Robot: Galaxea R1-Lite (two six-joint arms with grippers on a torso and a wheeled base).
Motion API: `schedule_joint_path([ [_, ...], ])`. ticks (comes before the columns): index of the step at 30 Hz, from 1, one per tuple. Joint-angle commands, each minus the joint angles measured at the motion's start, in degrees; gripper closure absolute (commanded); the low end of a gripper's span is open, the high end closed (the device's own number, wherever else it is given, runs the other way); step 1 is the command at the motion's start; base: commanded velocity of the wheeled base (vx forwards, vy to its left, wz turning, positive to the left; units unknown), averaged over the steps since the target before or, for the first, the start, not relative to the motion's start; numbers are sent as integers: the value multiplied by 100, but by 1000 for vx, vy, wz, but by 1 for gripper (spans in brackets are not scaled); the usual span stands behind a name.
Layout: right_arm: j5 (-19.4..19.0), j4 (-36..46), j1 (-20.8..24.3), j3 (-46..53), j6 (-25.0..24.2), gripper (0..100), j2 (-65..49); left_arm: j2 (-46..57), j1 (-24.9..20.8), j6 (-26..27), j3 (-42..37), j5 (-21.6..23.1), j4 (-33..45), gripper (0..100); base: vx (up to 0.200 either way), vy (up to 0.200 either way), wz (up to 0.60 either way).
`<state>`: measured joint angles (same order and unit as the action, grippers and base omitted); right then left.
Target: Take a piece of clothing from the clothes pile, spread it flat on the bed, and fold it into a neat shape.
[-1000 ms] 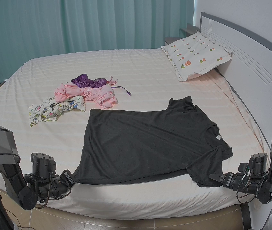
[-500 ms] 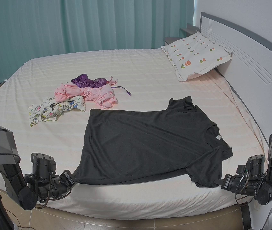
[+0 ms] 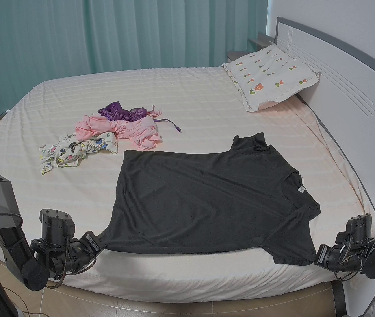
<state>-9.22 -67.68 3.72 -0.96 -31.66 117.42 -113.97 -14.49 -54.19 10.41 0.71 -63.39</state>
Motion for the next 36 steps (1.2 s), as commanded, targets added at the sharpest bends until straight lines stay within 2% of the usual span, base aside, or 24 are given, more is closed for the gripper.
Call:
schedule_joint_path([
  [1,8,774,85,96,11,100,-1257,411,-97,5,-338,-238,-7,100,0,0,0],
  [10,8,2312,164,96,-7,100,-2434,1079,-423,-4,-769,-299,29,100,0,0,0],
  [16,8,3068,173,88,-104,100,-3120,1087,-528,-13,-883,-572,46,100,0,0,0],
  [21,8,3648,393,88,-235,100,-3674,1096,-598,-13,-1041,-633,55,100,0,0,0],
  [26,51,3798,700,88,-543,100,-4069,1114,-607,-22,-1041,-747,90,100,0,0,0],
  [29,148,3859,753,88,-569,100,-4175,1123,-625,-13,-1041,-835,90,100,0,0,0],
  [32,324,3921,797,88,-526,100,-4324,1263,-721,-13,-1041,-941,389,100,0,0,0],
  [36,324,3956,876,88,-526,100,-4509,1632,-818,-4,-1041,-958,890,100,0,0,0],
])
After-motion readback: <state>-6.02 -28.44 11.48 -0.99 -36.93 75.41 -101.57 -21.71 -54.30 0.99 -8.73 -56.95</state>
